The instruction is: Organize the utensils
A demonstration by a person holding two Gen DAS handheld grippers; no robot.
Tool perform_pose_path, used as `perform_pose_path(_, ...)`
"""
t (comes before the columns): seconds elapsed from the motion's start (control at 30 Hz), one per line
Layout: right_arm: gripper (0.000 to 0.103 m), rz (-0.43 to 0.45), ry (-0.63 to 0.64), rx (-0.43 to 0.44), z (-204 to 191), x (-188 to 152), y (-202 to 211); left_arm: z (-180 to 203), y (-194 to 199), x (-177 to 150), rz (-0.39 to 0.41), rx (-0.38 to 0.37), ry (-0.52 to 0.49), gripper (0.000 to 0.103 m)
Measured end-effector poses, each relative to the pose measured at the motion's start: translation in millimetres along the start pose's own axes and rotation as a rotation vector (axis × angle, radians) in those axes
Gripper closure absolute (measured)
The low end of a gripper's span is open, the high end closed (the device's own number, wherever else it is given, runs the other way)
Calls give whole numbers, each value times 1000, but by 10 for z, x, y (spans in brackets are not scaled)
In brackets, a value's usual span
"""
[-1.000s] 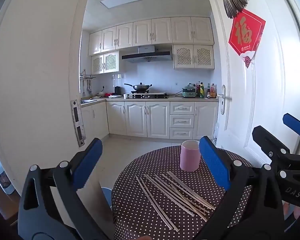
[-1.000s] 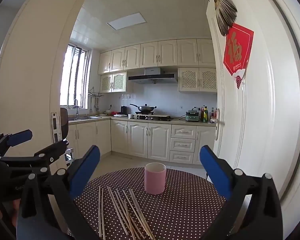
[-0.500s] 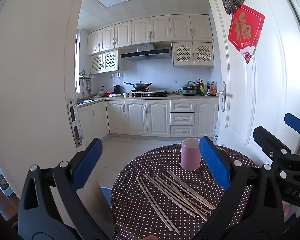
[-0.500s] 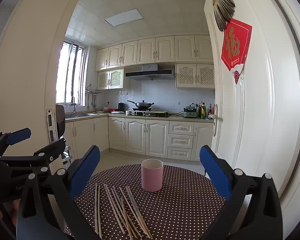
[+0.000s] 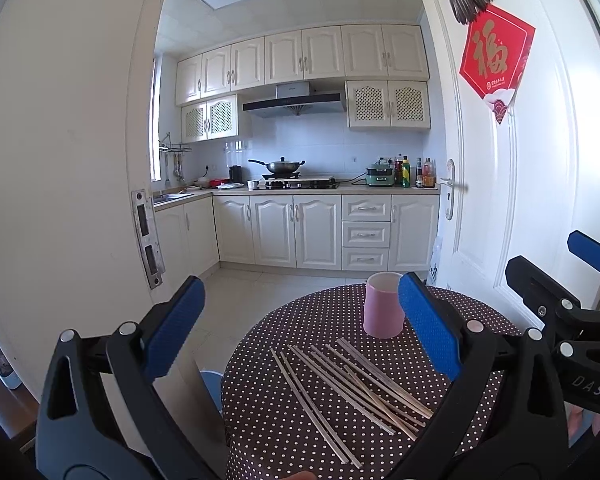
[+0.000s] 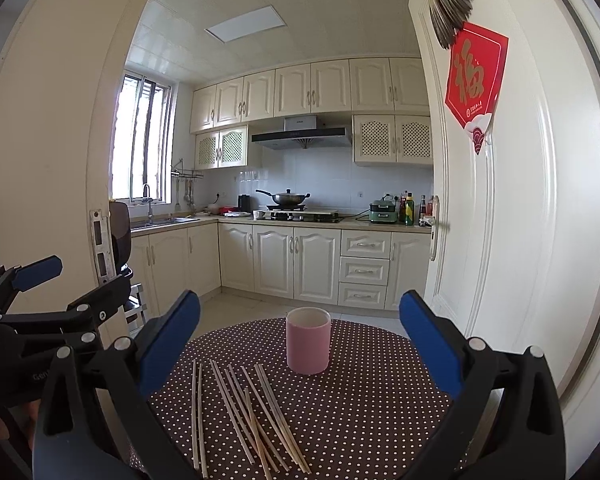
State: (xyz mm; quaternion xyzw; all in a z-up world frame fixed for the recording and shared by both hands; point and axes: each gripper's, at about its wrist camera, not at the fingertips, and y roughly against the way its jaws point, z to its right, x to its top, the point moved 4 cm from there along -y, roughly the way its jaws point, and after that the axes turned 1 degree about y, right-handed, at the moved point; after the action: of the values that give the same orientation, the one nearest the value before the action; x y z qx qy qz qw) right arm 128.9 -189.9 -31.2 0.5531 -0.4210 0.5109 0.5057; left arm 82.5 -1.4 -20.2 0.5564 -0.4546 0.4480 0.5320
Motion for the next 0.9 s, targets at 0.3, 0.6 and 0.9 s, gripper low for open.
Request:
perform_pose_path(0.3, 7, -16, 0, 6, -18, -5, -11, 0, 1, -10, -20, 2, 3, 7)
perform_pose_path(0.6, 7, -41, 8, 8, 0, -129, -197, 20, -249, -154, -74, -3, -14, 7)
perform_pose_path(0.9, 7, -80, -1, 58, 94, -364, -977, 111, -1244, -342, -161, -18, -36, 8)
